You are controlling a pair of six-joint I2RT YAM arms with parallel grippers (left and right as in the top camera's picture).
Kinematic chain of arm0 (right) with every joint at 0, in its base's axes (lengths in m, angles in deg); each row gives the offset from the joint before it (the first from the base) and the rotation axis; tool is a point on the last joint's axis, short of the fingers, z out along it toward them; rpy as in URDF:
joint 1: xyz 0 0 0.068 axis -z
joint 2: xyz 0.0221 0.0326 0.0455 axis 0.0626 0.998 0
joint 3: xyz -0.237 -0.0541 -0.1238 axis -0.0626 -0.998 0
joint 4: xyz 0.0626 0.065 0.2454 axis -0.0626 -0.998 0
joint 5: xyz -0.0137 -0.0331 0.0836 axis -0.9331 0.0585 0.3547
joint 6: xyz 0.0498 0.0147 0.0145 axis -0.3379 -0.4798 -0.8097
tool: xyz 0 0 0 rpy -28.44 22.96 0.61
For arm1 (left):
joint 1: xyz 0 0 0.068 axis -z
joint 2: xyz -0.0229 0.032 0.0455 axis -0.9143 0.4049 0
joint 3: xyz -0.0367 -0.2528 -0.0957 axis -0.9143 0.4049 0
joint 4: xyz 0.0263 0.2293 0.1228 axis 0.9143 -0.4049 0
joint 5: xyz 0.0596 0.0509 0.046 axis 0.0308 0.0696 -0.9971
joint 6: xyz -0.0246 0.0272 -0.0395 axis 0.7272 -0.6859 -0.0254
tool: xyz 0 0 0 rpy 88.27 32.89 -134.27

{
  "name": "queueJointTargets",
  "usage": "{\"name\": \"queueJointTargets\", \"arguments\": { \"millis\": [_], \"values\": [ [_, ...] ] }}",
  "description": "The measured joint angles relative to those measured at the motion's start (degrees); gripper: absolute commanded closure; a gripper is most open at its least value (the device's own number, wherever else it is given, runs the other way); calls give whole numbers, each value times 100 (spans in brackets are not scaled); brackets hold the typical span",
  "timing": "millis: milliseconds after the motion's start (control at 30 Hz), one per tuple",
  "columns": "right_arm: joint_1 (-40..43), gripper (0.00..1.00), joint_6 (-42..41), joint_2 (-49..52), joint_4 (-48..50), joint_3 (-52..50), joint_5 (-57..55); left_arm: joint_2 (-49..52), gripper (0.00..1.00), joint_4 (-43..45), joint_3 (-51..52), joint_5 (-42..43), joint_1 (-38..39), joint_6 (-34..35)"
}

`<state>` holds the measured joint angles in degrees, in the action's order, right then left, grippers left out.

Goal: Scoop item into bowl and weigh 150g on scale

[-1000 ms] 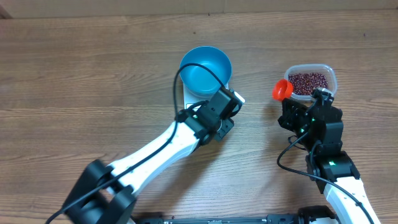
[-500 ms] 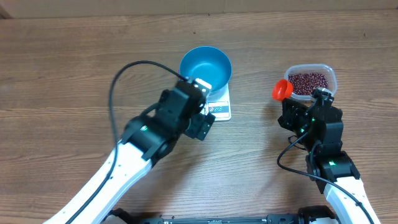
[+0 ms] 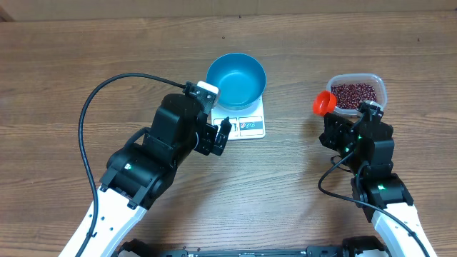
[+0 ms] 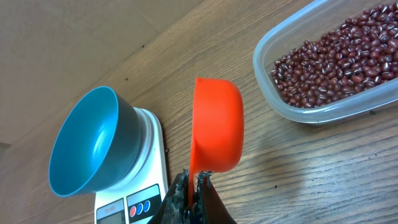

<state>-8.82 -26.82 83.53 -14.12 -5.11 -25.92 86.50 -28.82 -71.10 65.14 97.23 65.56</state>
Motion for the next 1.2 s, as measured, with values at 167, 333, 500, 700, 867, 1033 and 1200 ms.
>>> {"name": "queueJointTargets", "arguments": {
  "millis": [167, 333, 500, 700, 867, 1033, 1200],
  "values": [
    [0, 96, -2, 0, 0, 0, 0, 2, 1, 7, 0, 122, -149, 0],
    [0, 96, -2, 0, 0, 0, -2, 2, 0, 39, 0, 136, -341, 0],
    [2, 96, -2, 0, 2, 0, -2, 2, 0, 42, 0, 153, -341, 0],
    [0, 96, 0, 0, 4, 0, -2, 2, 0, 42, 0, 170, -341, 0],
    [0, 96, 0, 0, 4, 0, 13, 2, 0, 42, 0, 170, -341, 0],
    [0, 96, 79, 0, -55, 9, 149, 2, 0, 42, 0, 170, -341, 0],
    [4, 96, 411, 20, -981, 361, 166, 0, 0, 44, 0, 173, -341, 0]
  ]
}}
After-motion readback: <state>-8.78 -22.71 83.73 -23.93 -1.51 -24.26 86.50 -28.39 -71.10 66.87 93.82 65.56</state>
